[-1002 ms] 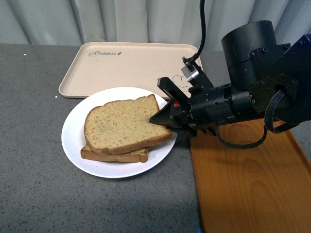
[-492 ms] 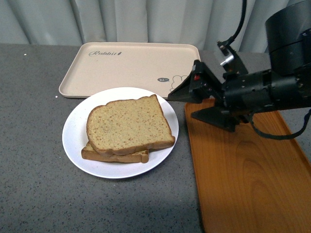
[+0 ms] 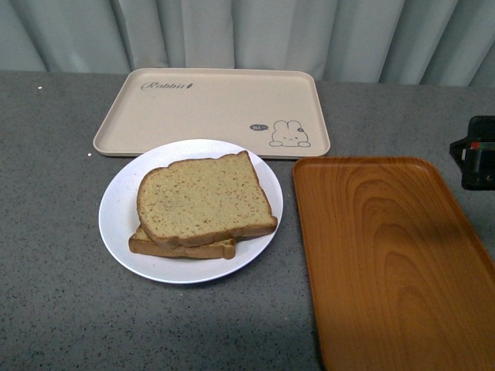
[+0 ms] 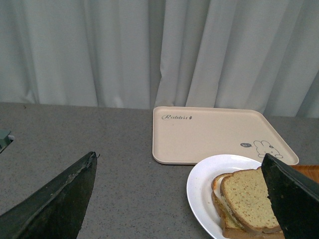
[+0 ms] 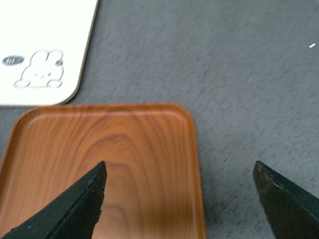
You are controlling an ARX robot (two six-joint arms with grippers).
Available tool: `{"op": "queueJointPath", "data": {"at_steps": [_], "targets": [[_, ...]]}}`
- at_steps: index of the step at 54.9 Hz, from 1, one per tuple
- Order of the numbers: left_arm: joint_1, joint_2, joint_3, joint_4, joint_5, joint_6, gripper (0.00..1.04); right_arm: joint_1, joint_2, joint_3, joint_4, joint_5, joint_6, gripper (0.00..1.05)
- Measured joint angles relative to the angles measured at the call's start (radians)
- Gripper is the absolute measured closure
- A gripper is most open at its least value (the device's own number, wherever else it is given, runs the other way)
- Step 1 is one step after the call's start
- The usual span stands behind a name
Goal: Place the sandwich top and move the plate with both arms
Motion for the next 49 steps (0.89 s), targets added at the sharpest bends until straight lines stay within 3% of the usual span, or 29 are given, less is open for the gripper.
{"op": "queueJointPath", "data": {"at_steps": [4,9,20,29,49], "targets": [[0.0,0.0,0.0,0.0,0.0,0.0,0.06,0.0,0.035,-0.059,0.15,0.036,0.001,0.29],[0.0,0.0,0.0,0.0,0.0,0.0,0.06,-0.003,0.039,-0.182,0.41,0.052,0.0,0.47],[0.0,0.0,0.0,0.0,0.0,0.0,0.06,-0.048,-0.113,-0.305,0.669,0.009,0.0,0.78],[0.0,0.0,0.0,0.0,0.0,0.0,0.06,-0.059,-0.294,-0.399,0.634,0.006,-0.002,1.04],[0.0,0.0,0.0,0.0,0.0,0.0,0.06,-0.06,-0.621,-0.492,0.4,0.002,-0.002,1.04]]}}
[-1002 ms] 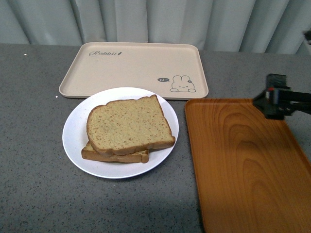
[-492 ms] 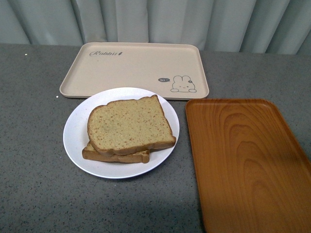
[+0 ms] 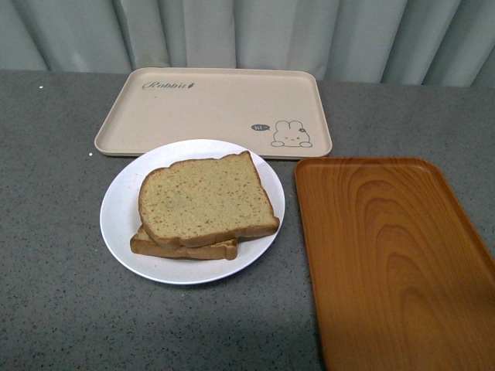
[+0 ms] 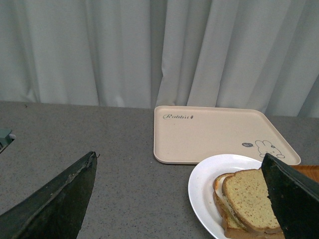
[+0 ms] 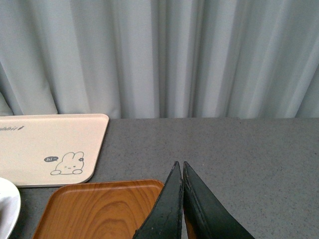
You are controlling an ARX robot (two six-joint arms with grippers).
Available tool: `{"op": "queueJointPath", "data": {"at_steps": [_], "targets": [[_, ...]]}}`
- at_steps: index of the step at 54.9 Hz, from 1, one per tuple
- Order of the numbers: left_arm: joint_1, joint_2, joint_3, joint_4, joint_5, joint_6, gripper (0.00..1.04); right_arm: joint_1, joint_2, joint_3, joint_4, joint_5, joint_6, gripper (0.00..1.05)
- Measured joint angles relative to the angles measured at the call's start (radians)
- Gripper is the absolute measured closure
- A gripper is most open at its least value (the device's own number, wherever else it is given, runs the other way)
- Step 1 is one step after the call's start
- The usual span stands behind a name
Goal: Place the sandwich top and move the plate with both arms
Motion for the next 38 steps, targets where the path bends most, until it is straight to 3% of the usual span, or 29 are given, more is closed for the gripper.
{"op": "queueJointPath", "data": {"at_steps": [12,38], "targets": [[0.0,0.0,0.0,0.0,0.0,0.0,0.06,0.0,-0.287,-0.007,-0.279,0.0,0.0,1.04],[0.0,0.0,0.0,0.0,0.0,0.0,0.06,0.0,-0.598,-0.026,-0.554,0.0,0.0,1.04]]}}
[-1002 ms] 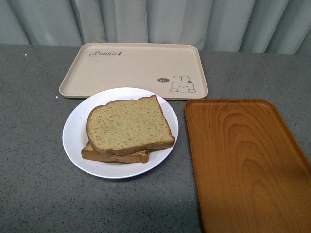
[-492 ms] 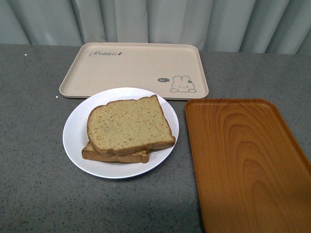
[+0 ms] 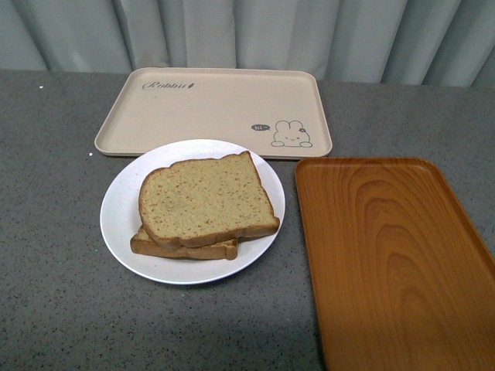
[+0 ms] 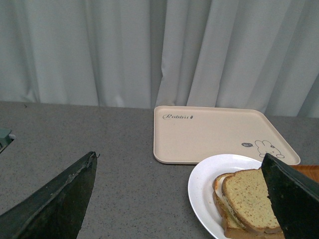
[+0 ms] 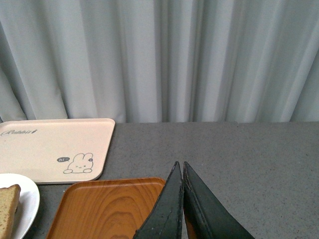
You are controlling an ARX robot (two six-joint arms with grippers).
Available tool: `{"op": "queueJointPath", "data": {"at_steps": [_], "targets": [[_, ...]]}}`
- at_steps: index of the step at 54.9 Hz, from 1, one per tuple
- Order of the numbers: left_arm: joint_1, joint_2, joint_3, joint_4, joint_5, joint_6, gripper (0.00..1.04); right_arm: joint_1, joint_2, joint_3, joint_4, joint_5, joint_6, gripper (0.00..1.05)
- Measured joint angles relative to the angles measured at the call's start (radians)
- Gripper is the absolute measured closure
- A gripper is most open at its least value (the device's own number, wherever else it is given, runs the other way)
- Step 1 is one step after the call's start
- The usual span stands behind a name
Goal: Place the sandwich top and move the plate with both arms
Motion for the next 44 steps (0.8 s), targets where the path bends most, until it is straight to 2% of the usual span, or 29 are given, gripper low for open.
{"op": "queueJointPath", "data": {"at_steps": [22,44], "targets": [[0.0,0.0,0.0,0.0,0.0,0.0,0.06,0.0,-0.193,0.0,-0.182,-0.001,0.0,1.04],[0.0,0.0,0.0,0.0,0.0,0.0,0.06,0.0,-0.313,0.0,-0.3,-0.002,0.0,1.04]]}}
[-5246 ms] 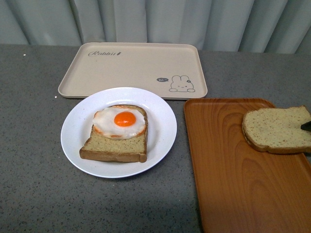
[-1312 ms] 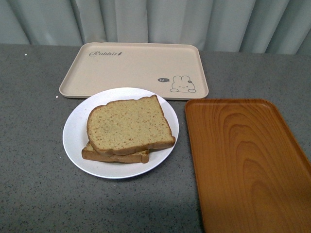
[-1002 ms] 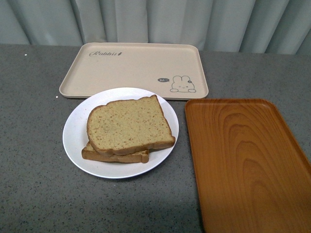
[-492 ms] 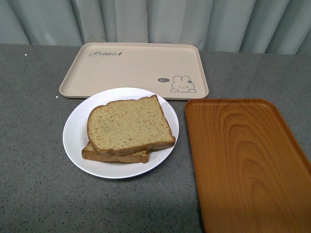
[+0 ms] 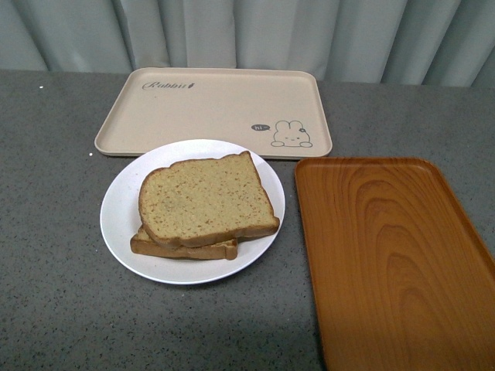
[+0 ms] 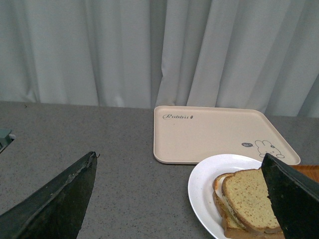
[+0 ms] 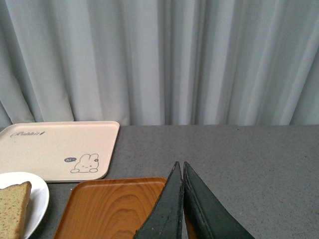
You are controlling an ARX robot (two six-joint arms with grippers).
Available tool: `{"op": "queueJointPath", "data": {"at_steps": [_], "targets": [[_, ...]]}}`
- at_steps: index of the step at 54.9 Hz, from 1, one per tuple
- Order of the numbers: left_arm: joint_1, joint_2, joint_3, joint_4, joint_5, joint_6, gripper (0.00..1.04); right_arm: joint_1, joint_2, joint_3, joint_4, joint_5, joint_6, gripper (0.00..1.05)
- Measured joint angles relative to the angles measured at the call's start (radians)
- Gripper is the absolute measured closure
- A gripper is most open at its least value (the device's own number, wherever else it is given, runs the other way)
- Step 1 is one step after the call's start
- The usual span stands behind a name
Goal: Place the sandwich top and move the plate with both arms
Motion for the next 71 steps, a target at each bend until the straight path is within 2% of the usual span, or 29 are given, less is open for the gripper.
{"op": "queueJointPath", "data": {"at_steps": [13,18,31,33,36,38,42,46,51,54,57,63,65,71], "targets": [[0.0,0.0,0.0,0.0,0.0,0.0,0.06,0.0,-0.054,0.0,-0.055,0.0,0.0,1.04],[0.0,0.0,0.0,0.0,0.0,0.0,0.06,0.0,-0.179,0.001,-0.215,-0.001,-0.001,1.04],[0.0,0.0,0.0,0.0,-0.001,0.0,0.06,0.0,-0.221,0.001,-0.228,-0.001,0.0,1.04],[-0.018,0.02,0.011,-0.039,-0.059,-0.02,0.06,0.0,-0.221,0.001,-0.228,-0.001,-0.002,1.02],[-0.053,0.136,0.079,-0.193,-0.22,-0.098,0.06,0.0,-0.222,0.001,-0.228,-0.001,-0.001,0.93],[-0.047,0.205,0.104,-0.234,-0.244,-0.135,0.06,0.0,-0.222,0.001,-0.228,0.0,-0.001,0.87],[-0.016,0.336,0.134,-0.214,-0.233,-0.195,0.06,0.0,-0.222,0.001,-0.229,-0.001,-0.001,0.76],[0.006,0.496,0.181,-0.12,-0.188,-0.264,0.06,0.0,-0.222,0.001,-0.229,-0.001,-0.001,0.64],[0.013,0.762,0.254,0.072,-0.054,-0.349,0.06,0.0,-0.222,0.001,-0.229,-0.001,-0.001,0.43],[0.013,0.887,0.283,0.153,0.016,-0.378,0.06,0.0,-0.222,0.001,-0.229,-0.001,-0.001,0.35],[0.014,1.01,0.311,0.219,0.1,-0.399,0.06,0.0,-0.222,0.001,-0.229,-0.001,-0.001,0.27],[0.019,1.22,0.361,0.323,0.206,-0.457,0.06,0.0,-0.222,0.001,-0.229,-0.001,-0.001,0.09],[0.021,1.273,0.377,0.35,0.212,-0.472,0.06,0.0,-0.222,0.001,-0.229,-0.001,0.0,0.07],[0.021,1.437,0.433,0.427,0.236,-0.51,0.06,0.0,-0.222,0.001,-0.229,-0.001,0.0,0.09]]}}
